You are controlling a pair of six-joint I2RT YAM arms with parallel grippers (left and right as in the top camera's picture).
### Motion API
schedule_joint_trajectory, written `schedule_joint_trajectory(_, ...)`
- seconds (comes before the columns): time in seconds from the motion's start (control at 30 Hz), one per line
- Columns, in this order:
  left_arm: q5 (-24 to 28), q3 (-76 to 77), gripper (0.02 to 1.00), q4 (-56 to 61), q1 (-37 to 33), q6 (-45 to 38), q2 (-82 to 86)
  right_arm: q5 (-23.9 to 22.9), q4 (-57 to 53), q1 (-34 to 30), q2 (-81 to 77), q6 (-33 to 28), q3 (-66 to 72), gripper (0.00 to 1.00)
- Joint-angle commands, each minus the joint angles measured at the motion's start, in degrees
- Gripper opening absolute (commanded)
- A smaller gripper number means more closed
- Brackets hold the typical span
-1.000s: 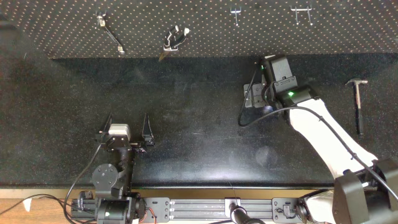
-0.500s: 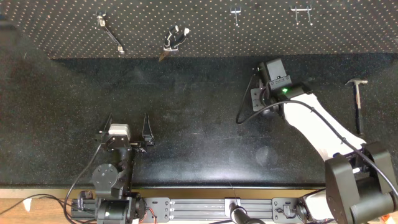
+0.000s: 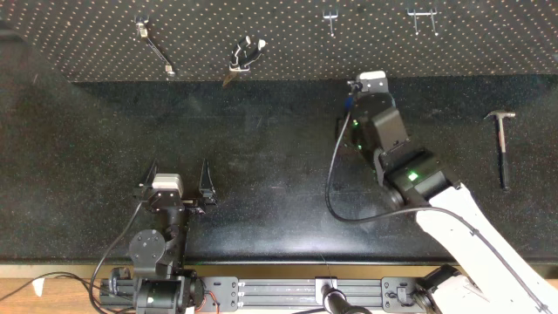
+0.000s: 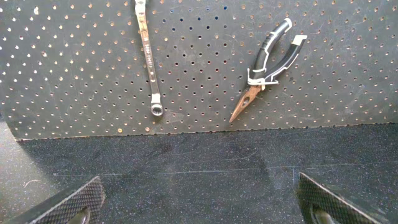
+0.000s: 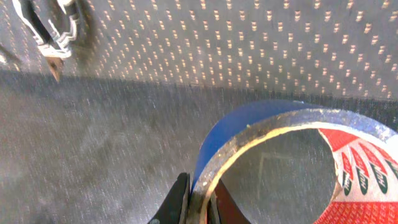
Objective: Place Tools Onto Pegboard
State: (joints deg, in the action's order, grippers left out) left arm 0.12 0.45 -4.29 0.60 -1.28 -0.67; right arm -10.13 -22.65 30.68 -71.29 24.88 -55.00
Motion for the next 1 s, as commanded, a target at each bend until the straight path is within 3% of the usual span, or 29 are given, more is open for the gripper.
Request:
schedule_joint_trajectory(0.03,0.6,-0.1,0.998,-0.4,0.2,-0.5,0.5,-19.8,8.2,5.1,0.5,2.3,-0.9,0.073)
schedule_joint_trajectory(0.13,0.6,-0.1,0.996,-0.4,0.2,-0.5,0.5,-25.6,15.4,7.3,-2.8,1.1,-0.9,0.073)
schedule_joint_trajectory(0.27,0.6,-0.1,0.993,-0.4,0.2,-0.5,0.5,-25.9,28.2,11.4,-6.2,-14.5,-0.9,0.073)
schedule_joint_trajectory(0.53,0.6,-0.1,0.996,-0.4,0.2,-0.5,0.5,-25.2,32.6,12.4,-10.8,-36.1,-0.9,0.069)
schedule_joint_trajectory(0.67,0.6,-0.1,0.993,-0.4,0.2,-0.5,0.5,-25.3,36.7,11.9,-10.9,-34.6,-0.9,0.073)
schedule_joint_trajectory(0.73,0.6,-0.1,0.996,-0.4,0.2,-0.5,0.5,-25.2,39.5,11.8,-10.9,-26.4,-0.9,0.075)
schedule_joint_trajectory(0.8,0.6,-0.1,0.996,-0.4,0.2,-0.5,0.5,-25.2,39.5,11.8,-10.9,-12.4,-0.9,0.073)
schedule_joint_trajectory(0.83,0.6,-0.1,0.996,-0.4,0.2,-0.5,0.5,-25.2,39.2,11.8,-10.8,-9.8,-0.9,0.073)
schedule_joint_trajectory(1.0,0.6,-0.1,0.996,-0.4,0.2,-0.5,0.5,-22.4,31.1,11.6,-3.7,-8.1,-0.9,0.073)
